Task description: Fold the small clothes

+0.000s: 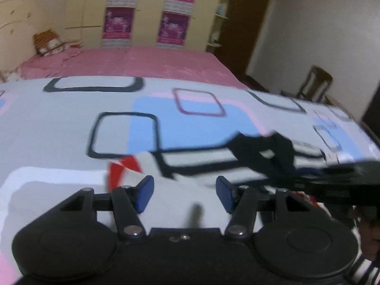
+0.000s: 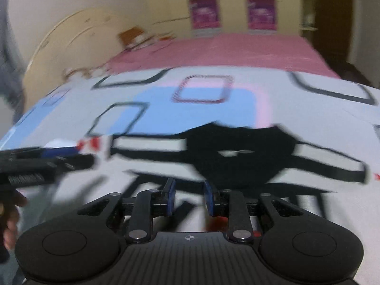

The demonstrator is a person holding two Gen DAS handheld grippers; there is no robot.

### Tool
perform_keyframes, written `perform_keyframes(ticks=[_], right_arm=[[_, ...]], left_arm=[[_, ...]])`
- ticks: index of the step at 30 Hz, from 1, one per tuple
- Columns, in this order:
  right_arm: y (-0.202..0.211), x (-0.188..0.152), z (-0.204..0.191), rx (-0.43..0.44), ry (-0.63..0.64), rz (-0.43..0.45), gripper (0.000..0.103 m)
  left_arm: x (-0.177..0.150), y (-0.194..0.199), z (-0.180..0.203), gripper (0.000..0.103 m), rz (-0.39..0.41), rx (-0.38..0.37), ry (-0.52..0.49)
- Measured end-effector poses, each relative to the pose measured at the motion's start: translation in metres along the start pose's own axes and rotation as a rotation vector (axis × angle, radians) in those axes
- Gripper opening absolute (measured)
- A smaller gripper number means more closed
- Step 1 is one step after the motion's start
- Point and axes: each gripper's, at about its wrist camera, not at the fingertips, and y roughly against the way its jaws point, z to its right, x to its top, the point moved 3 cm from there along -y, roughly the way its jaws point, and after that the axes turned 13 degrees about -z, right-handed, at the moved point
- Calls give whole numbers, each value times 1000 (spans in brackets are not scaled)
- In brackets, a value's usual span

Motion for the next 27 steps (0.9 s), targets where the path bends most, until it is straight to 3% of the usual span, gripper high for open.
perform_keyframes(ticks=[4,7,12,18,20,21,22,23,27], right_arm=[[-23,-6,-24,1,44,-68,26],[-27,-13,-27,-40,71,-63,26],[-6,-33,11,-189,34,-41,26],[12,-31,3,-126,5,5,26],[21,-34,-6,-95,5,32,27],[23,-36,-10,-81,1,36,27],[20,-37,-15,-73,-3,33,32],[18,-39,-18,-68,-10,27,49],[14,-52,-9,-62,-62,1,49]], left_arm=[[-17,-21,17,60,-71,29,-28],[-26,-19,16,60,-66,60,-71],[-36,-10,-2,60,-79,75,-85],[-31,0,4,62,-57,66,-29],[-32,12,15,76,-7,25,-4],[-33,16,24,78,13,18,-3],[-35,18,33,80,25,15,-6],[-37,18,40,79,29,11,-6],[-50,7,49,84,-15,13,57]])
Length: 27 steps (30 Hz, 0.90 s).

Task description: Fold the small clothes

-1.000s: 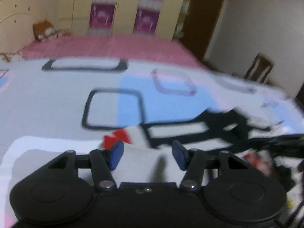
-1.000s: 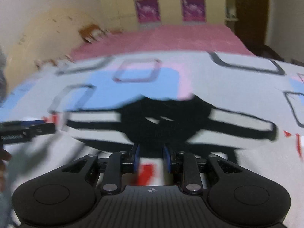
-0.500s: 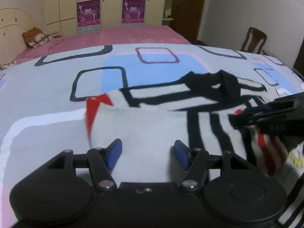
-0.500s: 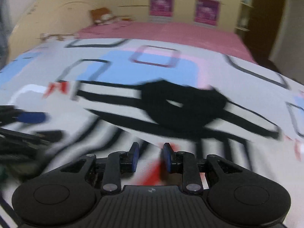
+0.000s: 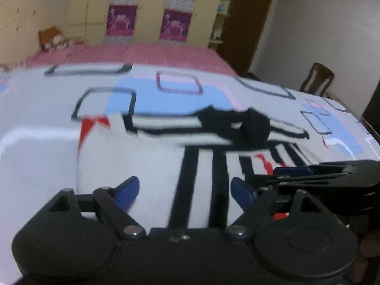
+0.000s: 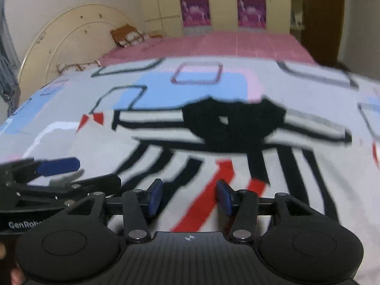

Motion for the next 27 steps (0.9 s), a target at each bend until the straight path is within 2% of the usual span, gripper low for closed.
perform_keyframes(ticks=[1,3,5,9,11,15,18,21,27], right_arm=[[1,-4,2,2,0,-4,49],[1,-13,2,-14,45,-19,49],[6,-23,7,-39,77,-21,49],[23,-45,54,-159,-5,3,49],[30,-55,71,-124,-41,14,49],[36,-54,68,-132,-35,9,49],[51,-58,75,-132,-93,36,49],[55,-66,94,-138,-179,20,50],[50,-67,103,-61,-230,1,49]], left_arm=[[-5,-4,0,83,-11,-19,7],[-12,-8,1,79,-32,13,-27],[-18,-6,-6,80,-24,27,-28],[-29,4,-23,77,-16,117,-48],[-30,6,-26,77,-16,105,-46],[-26,8,-22,74,-25,117,-30],[-31,22,-25,74,-5,92,4],[-42,23,-26,73,-17,82,-13],[-43,19,-25,74,-22,88,-33]])
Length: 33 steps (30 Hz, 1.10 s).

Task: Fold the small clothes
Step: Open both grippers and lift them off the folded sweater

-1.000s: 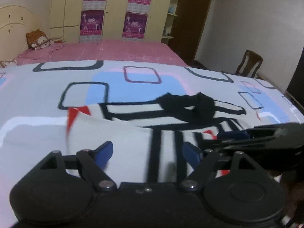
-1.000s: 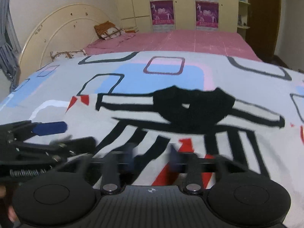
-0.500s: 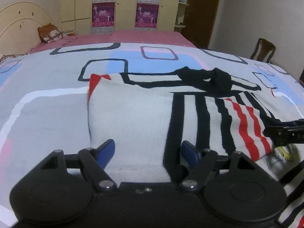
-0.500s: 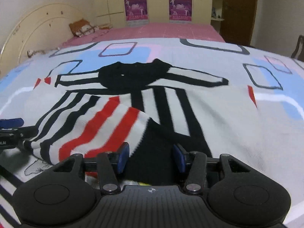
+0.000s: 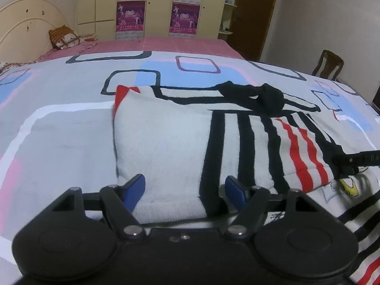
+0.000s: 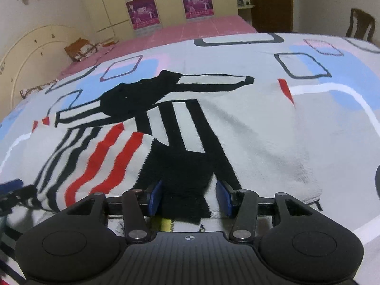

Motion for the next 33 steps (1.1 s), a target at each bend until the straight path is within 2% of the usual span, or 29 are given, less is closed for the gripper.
perform_keyframes(ticks=[2,3,4,6,9,22,24,25,27,28,30,33], right_arm=[[2,-3,-1,50,7,-9,33],[3,-5,-2,46,17,-1,28],[5,-5,-3,35,24,10,11],[11,-5,-1,21,15,42,11],[-1,-4,1,-7,5,18,11],[-4,3,-8,-68,76,-31,11],[-3,3,-8,-66,81,-36,11],[-2,4,-8,-65,83,-39,12],[4,4,-10,-80,91,-39,50],[9,2,-12,-90,107,-27,85],[23,-5,-16,-53,152,26,88],[43,-15,-16,-36,168,48,87]], left_arm=[[-2,0,0,73,3,0,-12],[-2,0,0,73,4,0,-17],[-1,2,0,73,5,0,-17],[-2,1,1,73,-1,7,-34],[-1,-3,6,75,-12,22,-75],[-2,-2,6,75,-15,25,-78],[-1,-1,7,78,-23,32,-87],[-1,0,10,85,-31,31,-103],[-1,3,17,95,-31,58,-140],[-3,4,20,100,-30,74,-159],[-6,9,26,102,-32,89,-181],[-13,23,34,103,-19,110,-181]])
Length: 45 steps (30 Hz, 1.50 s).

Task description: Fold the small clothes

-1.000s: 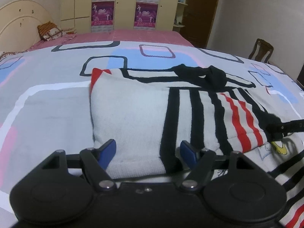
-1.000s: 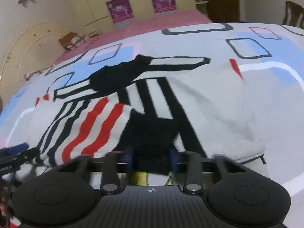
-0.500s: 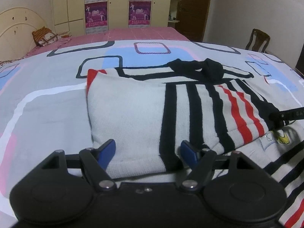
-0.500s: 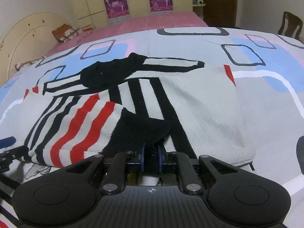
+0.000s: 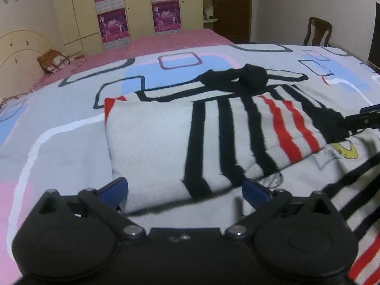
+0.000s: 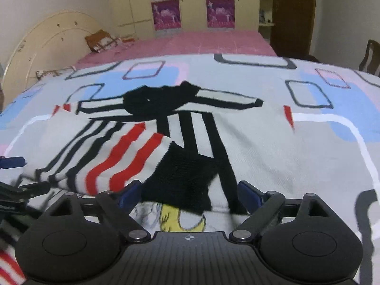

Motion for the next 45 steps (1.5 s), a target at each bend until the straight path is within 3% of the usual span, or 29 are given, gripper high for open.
perform_keyframes(ticks=[2,4,6,10,14,16,19,27,31,41,45], right_arm=[[19,-10,5,17,-9,35,87],[34,-20,11,29,-26,52,77],[49,-33,20,35,-51,58,76],[82,-65,42,61,-101,62,76],[107,-103,62,73,-131,50,76],[116,-122,68,88,-139,40,75],[126,-150,75,102,-144,22,56],[137,-209,93,176,-233,-27,56],[141,-229,96,215,-250,-50,56],[139,-255,97,299,-301,-91,56],[140,-256,98,372,-345,-95,56]], left_arm=[[-5,12,6,103,18,14,-6],[-12,23,14,103,24,34,-15],[-21,33,18,103,23,39,-4],[-51,55,17,103,17,28,65],[-93,80,3,92,23,-11,170],[-111,90,-1,83,17,-29,212],[-138,100,-4,79,-7,-59,263],[-196,120,4,78,-65,-75,331],[-211,127,14,72,-78,-74,332],[-222,130,28,71,-85,-99,341],[-223,130,26,71,-72,-207,379]])
